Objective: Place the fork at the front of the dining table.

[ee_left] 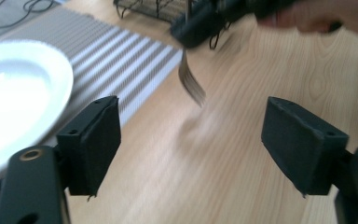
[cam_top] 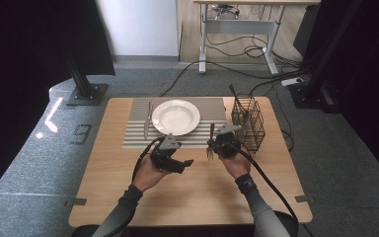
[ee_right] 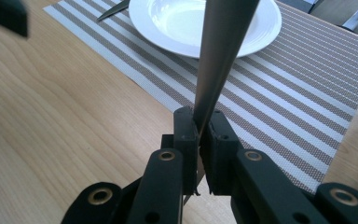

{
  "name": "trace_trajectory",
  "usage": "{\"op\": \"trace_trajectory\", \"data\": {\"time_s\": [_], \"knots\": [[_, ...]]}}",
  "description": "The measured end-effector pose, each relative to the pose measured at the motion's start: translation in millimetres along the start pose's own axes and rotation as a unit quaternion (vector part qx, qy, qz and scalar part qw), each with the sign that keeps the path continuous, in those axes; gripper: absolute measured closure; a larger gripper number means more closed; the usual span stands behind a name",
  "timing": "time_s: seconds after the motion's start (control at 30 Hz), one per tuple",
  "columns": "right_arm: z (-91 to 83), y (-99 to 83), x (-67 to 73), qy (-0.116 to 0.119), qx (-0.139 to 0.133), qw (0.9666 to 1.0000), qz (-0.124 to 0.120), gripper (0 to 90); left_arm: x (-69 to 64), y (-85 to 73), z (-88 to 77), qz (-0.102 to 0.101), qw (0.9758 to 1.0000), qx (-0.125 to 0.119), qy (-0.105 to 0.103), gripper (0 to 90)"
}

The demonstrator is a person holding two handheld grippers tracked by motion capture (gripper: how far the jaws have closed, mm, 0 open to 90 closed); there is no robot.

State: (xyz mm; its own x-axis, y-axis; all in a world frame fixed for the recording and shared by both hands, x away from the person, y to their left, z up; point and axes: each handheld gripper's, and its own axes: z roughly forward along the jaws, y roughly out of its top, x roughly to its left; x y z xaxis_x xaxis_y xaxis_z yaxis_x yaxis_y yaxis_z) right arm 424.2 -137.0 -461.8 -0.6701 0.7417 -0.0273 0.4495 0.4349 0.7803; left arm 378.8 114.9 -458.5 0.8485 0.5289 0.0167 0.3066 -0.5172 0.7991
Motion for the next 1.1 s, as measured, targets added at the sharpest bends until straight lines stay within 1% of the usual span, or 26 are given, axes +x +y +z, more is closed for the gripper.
{"op": "trace_trajectory", "data": {"time_s": [0.07,0.13,0.2,0.27,0.3,0.37,0.43,0.47,0.57,0.67,0.73,0.87,1.0,1.07,1.1], "knots": [[0.6,1.6,-3.4,-0.001,0.000,1.0000,0.002,83.9,-1.6,-12.1,-1.9,-0.009,0.9999,0.001,0.007,14.3],[1.6,3.3,-6.4,-0.004,0.002,1.0000,0.004,83.9,-2.3,-24.5,-3.6,-0.022,0.9997,-0.001,0.009,13.8],[3.5,5.2,-9.7,-0.007,0.004,1.0000,0.005,83.9,-2.6,-36.7,-4.9,-0.040,0.9992,-0.001,0.006,13.0],[6.1,7.6,-13.1,-0.013,0.009,0.9999,0.005,83.9,-2.7,-48.7,-5.6,-0.061,0.9981,0.000,-0.004,13.3],[7.5,8.9,-14.8,-0.015,0.009,0.9998,0.006,83.9,-3.4,-56.2,-5.8,-0.069,0.9976,0.002,-0.005,13.3],[10.9,12.1,-19.0,-0.019,0.011,0.9997,0.008,83.9,-4.3,-65.5,-5.4,-0.075,0.9971,0.010,-0.003,12.7],[13.4,14.9,-21.5,-0.023,0.011,0.9996,0.011,83.9,-6.4,-72.8,-4.8,-0.073,0.9969,0.027,0.013,10.1],[14.7,16.7,-23.0,-0.025,0.011,0.9996,0.010,84.0,-7.6,-76.2,-5.1,-0.071,0.9968,0.031,0.020,8.6],[19.4,21.9,-26.1,-0.032,0.013,0.9993,0.011,83.9,-10.5,-85.2,-5.3,-0.071,0.9961,0.043,0.028,4.7],[25.9,26.6,-30.0,-0.041,0.021,0.9989,0.010,84.0,-14.2,-92.5,-4.0,-0.063,0.9955,0.059,0.039,0.6],[30.5,29.2,-32.4,-0.046,0.023,0.9986,0.010,83.9,-16.4,-96.4,-3.5,-0.058,0.9952,0.067,0.041,0.0],[40.2,34.2,-37.3,-0.062,0.037,0.9974,0.003,84.0,-18.6,-103.5,-1.9,-0.058,0.9945,0.076,0.042,0.0],[48.3,38.6,-44.2,-0.066,0.040,0.9969,0.011,83.9,-18.0,-107.2,1.7,-0.055,0.9933,0.089,0.049,0.0],[52.1,40.2,-46.8,-0.069,0.041,0.9967,0.014,84.0,-17.6,-108.7,4.1,-0.055,0.9930,0.094,0.048,0.0],[54.2,40.9,-48.2,-0.070,0.041,0.9966,0.014,83.9,-18.0,-108.8,5.4,-0.053,0.9925,0.100,0.047,0.0]]}}
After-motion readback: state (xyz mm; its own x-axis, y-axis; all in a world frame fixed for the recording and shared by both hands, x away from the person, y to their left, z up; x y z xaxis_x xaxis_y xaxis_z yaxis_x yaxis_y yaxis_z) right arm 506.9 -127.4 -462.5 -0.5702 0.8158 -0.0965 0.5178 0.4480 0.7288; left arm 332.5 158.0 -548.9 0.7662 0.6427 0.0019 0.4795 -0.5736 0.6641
